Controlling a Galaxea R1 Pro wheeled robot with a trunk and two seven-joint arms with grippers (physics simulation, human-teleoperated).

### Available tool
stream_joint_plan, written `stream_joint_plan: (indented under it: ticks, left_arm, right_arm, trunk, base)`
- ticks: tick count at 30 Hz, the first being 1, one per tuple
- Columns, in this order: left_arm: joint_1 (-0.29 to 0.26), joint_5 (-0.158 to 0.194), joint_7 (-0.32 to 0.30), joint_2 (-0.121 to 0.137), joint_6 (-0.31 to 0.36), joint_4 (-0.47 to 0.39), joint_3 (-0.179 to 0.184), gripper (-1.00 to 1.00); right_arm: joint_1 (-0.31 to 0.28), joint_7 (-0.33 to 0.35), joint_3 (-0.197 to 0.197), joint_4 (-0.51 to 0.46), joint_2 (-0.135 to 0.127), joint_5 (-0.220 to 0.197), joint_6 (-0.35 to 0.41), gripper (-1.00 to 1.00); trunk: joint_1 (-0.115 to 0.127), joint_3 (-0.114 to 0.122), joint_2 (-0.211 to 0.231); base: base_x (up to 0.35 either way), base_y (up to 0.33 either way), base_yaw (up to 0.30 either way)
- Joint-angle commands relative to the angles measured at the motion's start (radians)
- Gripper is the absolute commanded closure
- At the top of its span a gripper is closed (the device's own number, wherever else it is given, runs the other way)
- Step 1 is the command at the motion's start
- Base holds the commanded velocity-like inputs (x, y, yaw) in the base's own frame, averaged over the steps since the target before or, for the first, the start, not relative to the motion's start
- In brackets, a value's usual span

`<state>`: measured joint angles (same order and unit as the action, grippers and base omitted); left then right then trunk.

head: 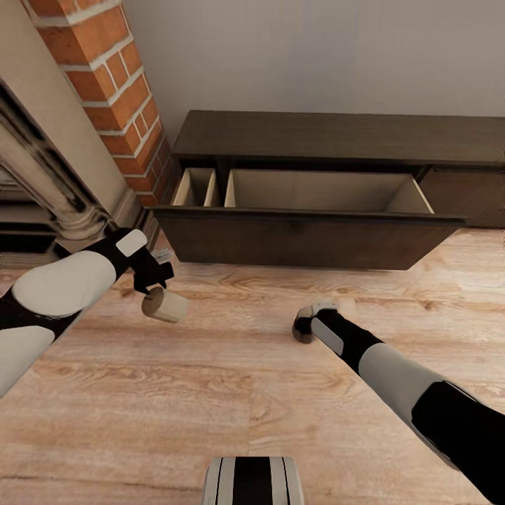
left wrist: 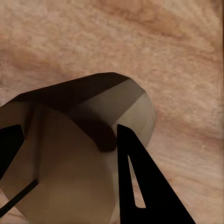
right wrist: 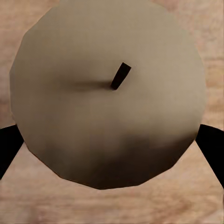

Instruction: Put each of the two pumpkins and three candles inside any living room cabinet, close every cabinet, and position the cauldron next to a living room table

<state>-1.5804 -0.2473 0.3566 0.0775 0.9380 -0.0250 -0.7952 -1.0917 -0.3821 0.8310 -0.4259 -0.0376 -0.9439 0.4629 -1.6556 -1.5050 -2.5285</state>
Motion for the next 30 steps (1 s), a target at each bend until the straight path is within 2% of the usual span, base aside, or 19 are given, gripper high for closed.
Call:
stream_joint_plan:
  ticks: [1,5,11,18,23,26,27,28,29,30]
  left_arm:
    - [0.0,-0.005,0.005,-0.002,0.001,0.001,-0.01,1.0]
    - [0.002,-0.007,0.01,-0.007,-0.01,0.003,-0.01,1.0]
    - [0.003,-0.007,0.015,-0.009,-0.027,0.003,-0.009,1.0]
    - [0.011,-0.009,0.017,-0.026,-0.042,0.004,-0.009,1.0]
    - [0.048,-0.015,0.017,-0.071,-0.096,0.004,-0.009,1.0]
    - [0.094,-0.044,0.019,-0.115,-0.176,0.004,-0.009,1.0]
    - [0.101,-0.046,0.019,-0.122,-0.186,0.004,-0.009,1.0]
    - [0.123,-0.051,0.026,-0.138,-0.211,0.004,-0.009,1.0]
    - [0.16,-0.055,0.056,-0.161,-0.24,0.004,-0.009,1.0]
    - [0.174,-0.055,0.064,-0.167,-0.254,0.004,-0.009,1.0]
  right_arm:
    - [-0.002,-0.009,0.008,-0.006,-0.001,0.003,0.023,1.0]
    - [-0.005,-0.009,0.007,-0.012,-0.001,0.002,0.096,1.0]
    - [-0.006,-0.041,0.007,-0.014,0.003,0.002,0.111,1.0]
    - [-0.008,-0.065,0.007,-0.016,0.002,0.001,0.114,1.0]
    - [-0.008,-0.067,0.007,-0.015,0.002,0.001,0.139,1.0]
    - [-0.011,-0.066,0.004,-0.033,0.002,-0.003,0.243,1.0]
    - [-0.011,-0.066,0.001,-0.04,0.002,-0.003,0.255,1.0]
    - [-0.013,-0.066,-0.012,-0.06,0.001,-0.004,0.28,1.0]
    - [-0.014,-0.066,-0.053,-0.076,0.0,-0.004,0.299,1.0]
    - [-0.014,-0.066,-0.072,-0.079,0.0,-0.004,0.304,1.0]
  trunk:
    - [0.001,0.003,0.0]
    - [0.003,0.019,0.001]
    - [0.005,0.042,0.002]
    - [0.008,0.069,0.004]
    - [0.011,0.088,0.005]
    - [0.012,0.1,0.006]
    - [0.012,0.104,0.006]
    - [0.013,0.108,0.006]
    - [0.013,0.112,0.007]
    - [0.014,0.115,0.007]
  base:
    - [-0.111,-0.031,0.0]
    - [-0.24,-0.068,0.0]
    - [-0.284,-0.094,0.0]
    - [-0.066,-0.027,0.0]
    - [-0.006,-0.003,0.0]
    - [0.0,0.0,0.0]
    - [0.0,0.0,0.0]
    - [0.0,0.0,0.0]
    - [0.0,0.0,0.0]
    - [0.0,0.0,0.0]
